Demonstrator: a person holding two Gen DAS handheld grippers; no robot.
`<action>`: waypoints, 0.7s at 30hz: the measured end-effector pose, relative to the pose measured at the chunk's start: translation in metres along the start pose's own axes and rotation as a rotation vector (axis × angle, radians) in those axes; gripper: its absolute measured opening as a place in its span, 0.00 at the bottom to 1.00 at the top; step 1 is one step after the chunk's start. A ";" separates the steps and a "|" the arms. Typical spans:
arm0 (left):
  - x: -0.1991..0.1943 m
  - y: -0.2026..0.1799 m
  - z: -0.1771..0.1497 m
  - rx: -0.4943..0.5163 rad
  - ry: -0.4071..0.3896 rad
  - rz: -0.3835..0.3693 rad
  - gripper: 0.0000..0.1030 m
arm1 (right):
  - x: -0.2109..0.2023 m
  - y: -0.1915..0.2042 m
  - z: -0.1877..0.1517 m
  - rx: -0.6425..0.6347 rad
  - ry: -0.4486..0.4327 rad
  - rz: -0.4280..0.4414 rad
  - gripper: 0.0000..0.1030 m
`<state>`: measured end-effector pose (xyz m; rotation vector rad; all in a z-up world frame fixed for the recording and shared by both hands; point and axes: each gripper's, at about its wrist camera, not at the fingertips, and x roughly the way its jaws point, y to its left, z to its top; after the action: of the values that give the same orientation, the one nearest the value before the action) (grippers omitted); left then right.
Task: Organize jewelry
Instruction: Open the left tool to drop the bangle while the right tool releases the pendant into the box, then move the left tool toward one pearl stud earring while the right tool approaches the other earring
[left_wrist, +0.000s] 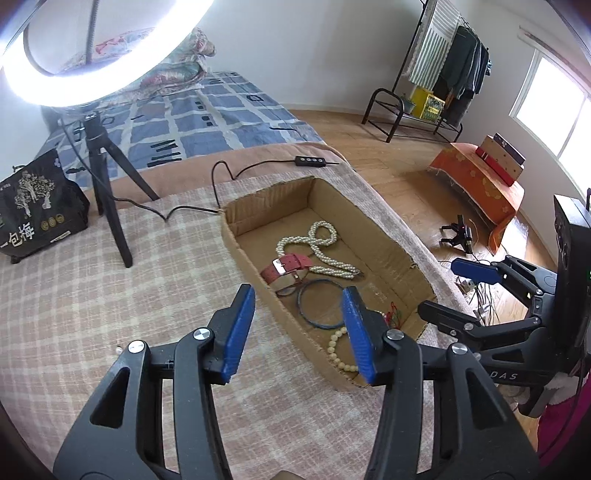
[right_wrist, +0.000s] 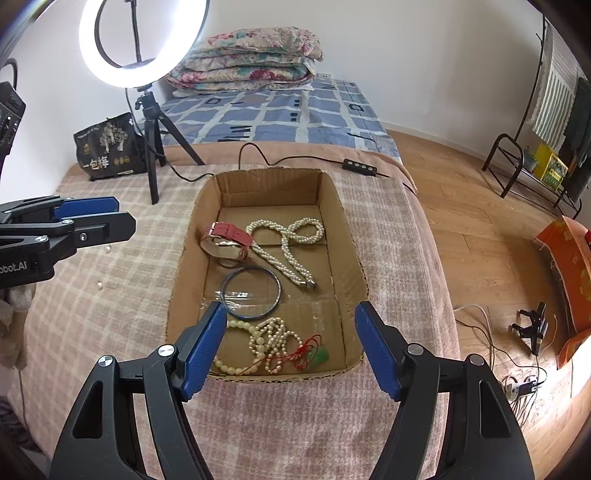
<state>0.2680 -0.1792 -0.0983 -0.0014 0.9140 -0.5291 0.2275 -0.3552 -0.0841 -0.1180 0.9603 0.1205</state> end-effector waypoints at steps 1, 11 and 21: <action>-0.002 0.004 -0.001 0.001 0.003 0.000 0.49 | -0.001 0.002 0.001 0.000 0.000 -0.004 0.72; -0.022 0.064 -0.014 -0.009 0.011 0.119 0.70 | -0.007 0.026 0.009 -0.024 -0.027 -0.003 0.78; -0.039 0.125 -0.029 -0.038 0.024 0.196 0.70 | -0.015 0.061 0.017 -0.065 -0.106 0.065 0.78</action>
<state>0.2816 -0.0465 -0.1143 0.0594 0.9364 -0.3305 0.2238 -0.2928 -0.0650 -0.1390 0.8547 0.2158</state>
